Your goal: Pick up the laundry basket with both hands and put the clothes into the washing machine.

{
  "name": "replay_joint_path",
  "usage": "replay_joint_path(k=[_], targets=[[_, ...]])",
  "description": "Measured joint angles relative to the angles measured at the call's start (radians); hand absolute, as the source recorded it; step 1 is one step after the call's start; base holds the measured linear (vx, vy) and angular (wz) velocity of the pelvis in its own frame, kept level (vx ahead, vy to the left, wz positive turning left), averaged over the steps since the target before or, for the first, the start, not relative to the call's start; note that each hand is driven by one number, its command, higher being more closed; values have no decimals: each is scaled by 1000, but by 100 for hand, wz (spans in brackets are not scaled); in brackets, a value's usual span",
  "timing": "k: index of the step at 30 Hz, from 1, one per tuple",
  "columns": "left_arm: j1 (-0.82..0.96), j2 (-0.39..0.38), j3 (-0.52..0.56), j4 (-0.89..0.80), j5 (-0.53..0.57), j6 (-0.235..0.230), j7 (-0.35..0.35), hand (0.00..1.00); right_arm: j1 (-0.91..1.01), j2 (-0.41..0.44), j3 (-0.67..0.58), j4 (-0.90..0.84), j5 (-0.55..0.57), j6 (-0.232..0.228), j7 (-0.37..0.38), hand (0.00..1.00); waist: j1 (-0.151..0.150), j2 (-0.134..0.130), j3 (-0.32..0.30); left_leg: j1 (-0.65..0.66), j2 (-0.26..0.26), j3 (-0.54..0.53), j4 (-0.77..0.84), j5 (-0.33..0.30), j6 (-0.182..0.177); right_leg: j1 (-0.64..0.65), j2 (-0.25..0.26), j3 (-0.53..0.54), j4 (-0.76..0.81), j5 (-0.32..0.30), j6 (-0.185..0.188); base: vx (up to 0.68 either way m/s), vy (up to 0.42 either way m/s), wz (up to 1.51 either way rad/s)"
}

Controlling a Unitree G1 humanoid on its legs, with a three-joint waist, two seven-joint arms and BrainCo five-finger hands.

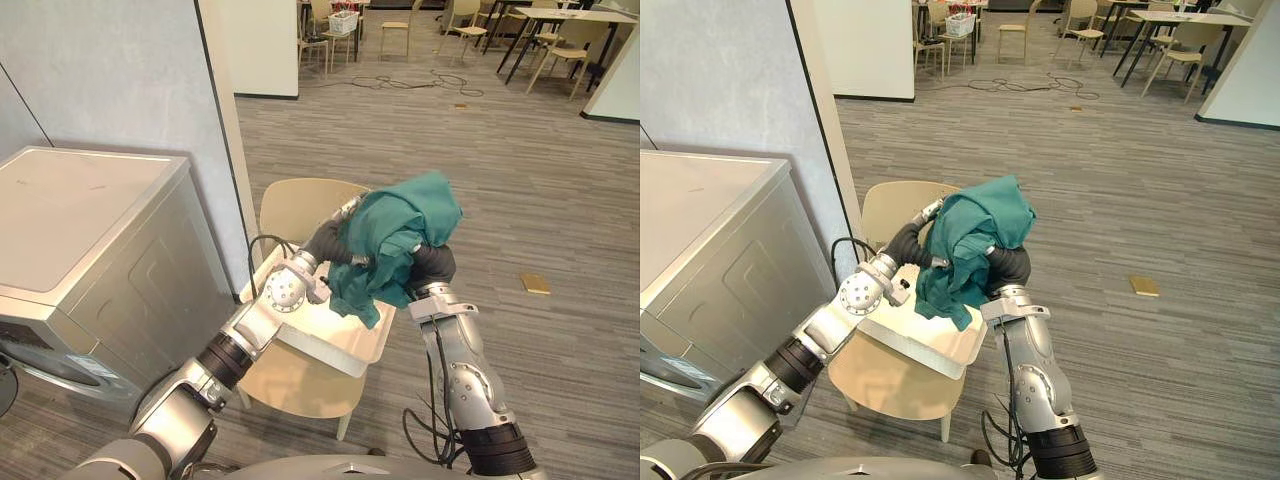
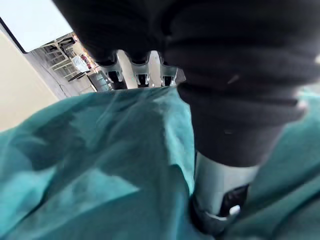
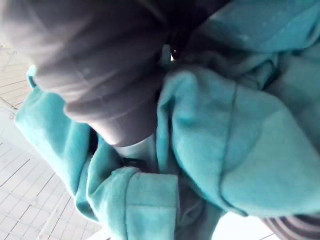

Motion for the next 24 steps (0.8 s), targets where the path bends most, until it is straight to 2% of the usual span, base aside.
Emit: replay_joint_path(k=[11, 12, 18, 24], targets=[[-7, -31, -112, 74, 37, 3, -40, 0, 3, 2, 23, -2, 0, 0, -2, 100, -2, 1, -1, 0, 0, -1, 0, 0, 0, 1, 0, 0, 0, -1, 1, 0, 0, 0], [-8, -42, -124, 78, 38, 3, -39, 100, 8, 2, 25, -12, 0, 0, -3, 100, -1, 1, -1, -1, 0, -2, 0, 0, 0, 1, 0, 0, 0, -1, 1, 0, 0, 0], [-72, -59, -152, 108, 37, 4, -28, 100, 15, 2, 25, -72, 0, -9, -6, 100, -2, 2, -2, -1, 0, -2, 0, 0, 1, 2, 0, 0, 0, -1, 1, 0, 0, 0], [-76, -87, -152, 107, 9, 5, 35, 100, 15, 3, 32, -102, 0, -26, -11, 100, -4, 2, -4, -1, 0, -2, 0, 0, 1, 2, 0, -1, 0, -1, 2, 0, 0, 0]])
